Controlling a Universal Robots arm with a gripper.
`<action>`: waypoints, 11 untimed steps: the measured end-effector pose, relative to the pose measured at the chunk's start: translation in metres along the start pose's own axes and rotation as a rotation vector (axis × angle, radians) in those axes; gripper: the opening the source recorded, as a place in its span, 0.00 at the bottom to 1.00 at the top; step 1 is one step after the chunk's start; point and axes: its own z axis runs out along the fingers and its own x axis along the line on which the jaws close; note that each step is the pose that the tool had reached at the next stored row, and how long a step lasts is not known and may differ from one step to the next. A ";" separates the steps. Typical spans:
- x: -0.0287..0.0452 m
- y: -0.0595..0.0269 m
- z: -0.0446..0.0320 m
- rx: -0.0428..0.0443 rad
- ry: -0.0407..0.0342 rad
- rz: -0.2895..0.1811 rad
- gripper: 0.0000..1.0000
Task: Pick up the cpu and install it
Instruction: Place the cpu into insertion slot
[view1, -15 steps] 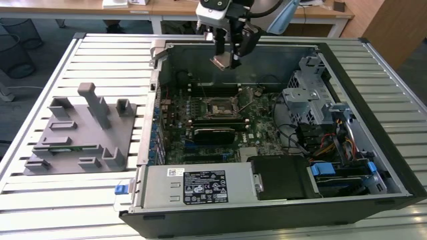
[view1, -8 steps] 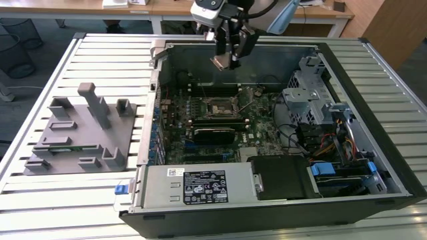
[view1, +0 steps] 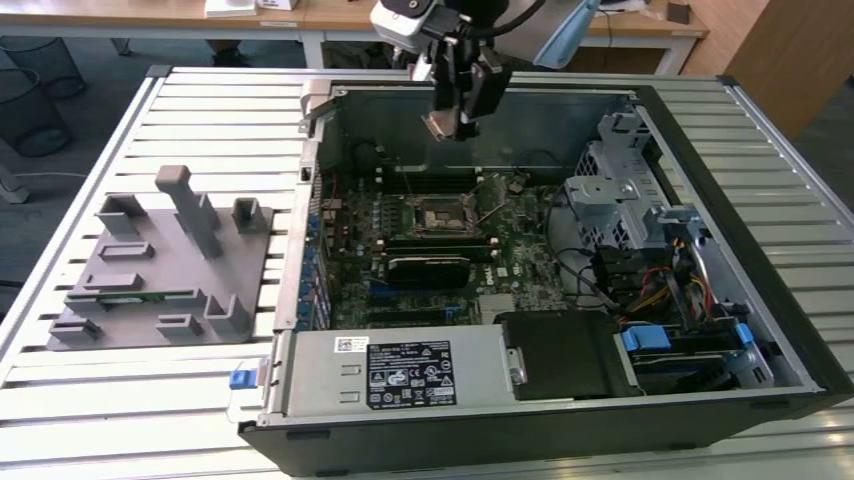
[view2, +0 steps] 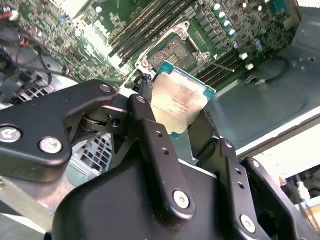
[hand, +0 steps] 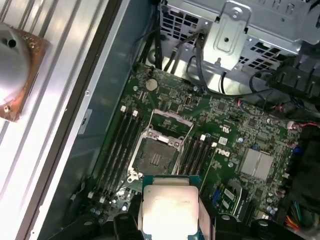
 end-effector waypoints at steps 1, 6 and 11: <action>0.0000 0.0000 0.0001 0.0000 -0.0005 0.014 0.53; 0.0000 -0.0001 0.0008 -0.0002 -0.0027 0.086 0.53; 0.0001 0.0000 0.0012 -0.0001 -0.0051 0.156 0.53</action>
